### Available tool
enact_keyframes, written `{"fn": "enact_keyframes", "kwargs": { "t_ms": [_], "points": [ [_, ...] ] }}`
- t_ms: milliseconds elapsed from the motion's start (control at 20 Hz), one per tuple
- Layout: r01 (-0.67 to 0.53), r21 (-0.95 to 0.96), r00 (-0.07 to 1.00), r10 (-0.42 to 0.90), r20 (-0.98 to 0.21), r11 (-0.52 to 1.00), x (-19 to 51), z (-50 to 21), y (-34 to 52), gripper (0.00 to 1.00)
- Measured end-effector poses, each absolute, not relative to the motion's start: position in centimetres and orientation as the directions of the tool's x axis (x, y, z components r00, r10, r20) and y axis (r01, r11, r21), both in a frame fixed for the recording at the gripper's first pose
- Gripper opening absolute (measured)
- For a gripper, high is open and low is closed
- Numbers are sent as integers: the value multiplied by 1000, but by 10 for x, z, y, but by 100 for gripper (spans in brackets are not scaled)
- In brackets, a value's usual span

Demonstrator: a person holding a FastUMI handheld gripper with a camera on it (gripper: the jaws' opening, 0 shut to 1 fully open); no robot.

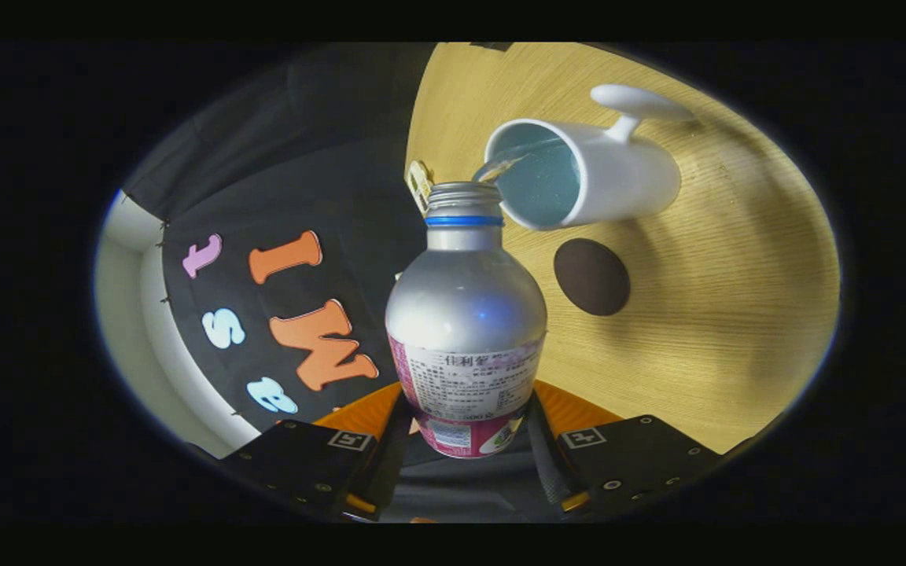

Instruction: Take the bottle from table, then pour the juice into the cup, finally place the bottle on the coaster

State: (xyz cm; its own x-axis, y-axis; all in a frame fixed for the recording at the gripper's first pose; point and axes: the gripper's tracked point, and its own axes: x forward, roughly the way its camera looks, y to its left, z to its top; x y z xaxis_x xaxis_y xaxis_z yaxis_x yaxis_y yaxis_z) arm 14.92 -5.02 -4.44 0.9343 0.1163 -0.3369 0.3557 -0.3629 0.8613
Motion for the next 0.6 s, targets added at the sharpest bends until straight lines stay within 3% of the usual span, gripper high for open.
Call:
{"fn": "enact_keyframes", "kwargs": {
  "t_ms": [600],
  "points": [
    [382,833,923,133,-360,-401,148,-43,-50,72]
  ]
}}
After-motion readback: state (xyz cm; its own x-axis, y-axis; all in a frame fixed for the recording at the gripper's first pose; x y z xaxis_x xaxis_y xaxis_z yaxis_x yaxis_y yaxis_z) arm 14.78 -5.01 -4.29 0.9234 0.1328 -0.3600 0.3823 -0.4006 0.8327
